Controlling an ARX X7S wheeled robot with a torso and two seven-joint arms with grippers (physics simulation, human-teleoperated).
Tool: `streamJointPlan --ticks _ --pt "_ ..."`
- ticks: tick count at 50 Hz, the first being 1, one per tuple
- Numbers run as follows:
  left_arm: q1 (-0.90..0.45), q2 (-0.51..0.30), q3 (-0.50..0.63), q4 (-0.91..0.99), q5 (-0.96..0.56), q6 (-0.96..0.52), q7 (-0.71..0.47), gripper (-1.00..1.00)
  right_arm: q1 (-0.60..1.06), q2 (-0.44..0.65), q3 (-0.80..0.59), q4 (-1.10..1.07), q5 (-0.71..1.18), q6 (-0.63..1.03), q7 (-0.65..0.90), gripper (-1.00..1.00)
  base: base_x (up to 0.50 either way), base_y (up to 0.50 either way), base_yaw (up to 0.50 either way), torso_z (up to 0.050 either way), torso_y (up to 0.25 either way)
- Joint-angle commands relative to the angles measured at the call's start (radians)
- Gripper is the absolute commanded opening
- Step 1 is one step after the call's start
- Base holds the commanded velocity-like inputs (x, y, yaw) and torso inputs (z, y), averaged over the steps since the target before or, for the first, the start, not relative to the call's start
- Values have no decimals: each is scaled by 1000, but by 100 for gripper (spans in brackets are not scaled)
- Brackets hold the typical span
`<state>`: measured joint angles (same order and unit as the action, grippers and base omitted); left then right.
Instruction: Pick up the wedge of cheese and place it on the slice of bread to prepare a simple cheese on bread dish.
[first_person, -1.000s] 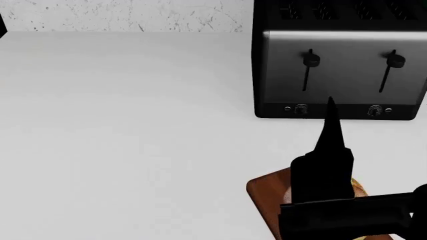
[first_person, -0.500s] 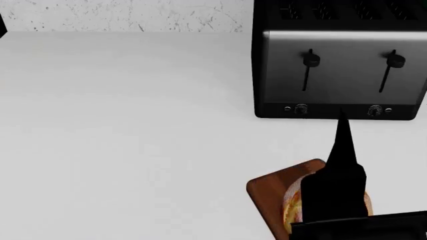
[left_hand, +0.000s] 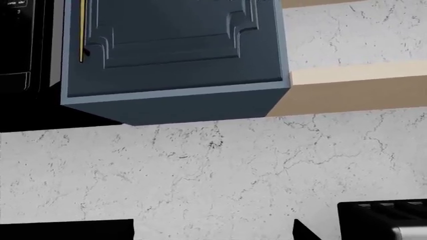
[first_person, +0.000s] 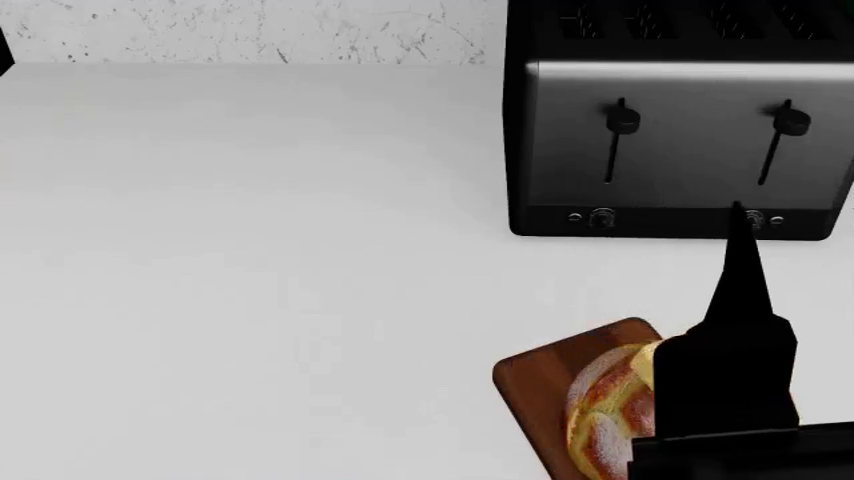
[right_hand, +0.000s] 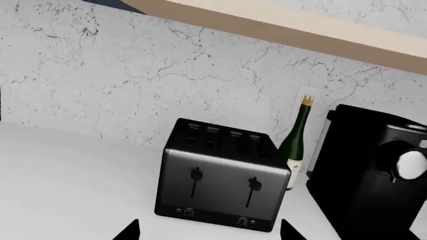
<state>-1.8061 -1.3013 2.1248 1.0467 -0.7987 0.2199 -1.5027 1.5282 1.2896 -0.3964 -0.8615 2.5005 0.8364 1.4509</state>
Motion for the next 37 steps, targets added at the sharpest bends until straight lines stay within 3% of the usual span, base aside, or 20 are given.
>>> streamJointPlan --ticks 1,9,19,24,37 --pt "-362 25 421 0 32 96 -67 100 37 8 -13 15 19 20 10 100 0 0 0 0 0" --pt "-546 35 581 0 24 125 -67 100 139 -34 -58 50 73 51 63 100 0 0 0 0 0" --pt "-549 41 555 0 14 110 -67 100 225 -51 -100 70 109 67 84 100 0 0 0 0 0" --pt "-548 39 562 0 18 117 -67 100 420 -97 -242 101 153 79 111 100 0 0 0 0 0" --pt "-548 47 548 0 5 114 -67 100 411 -59 -264 75 126 23 69 100 0 0 0 0 0"
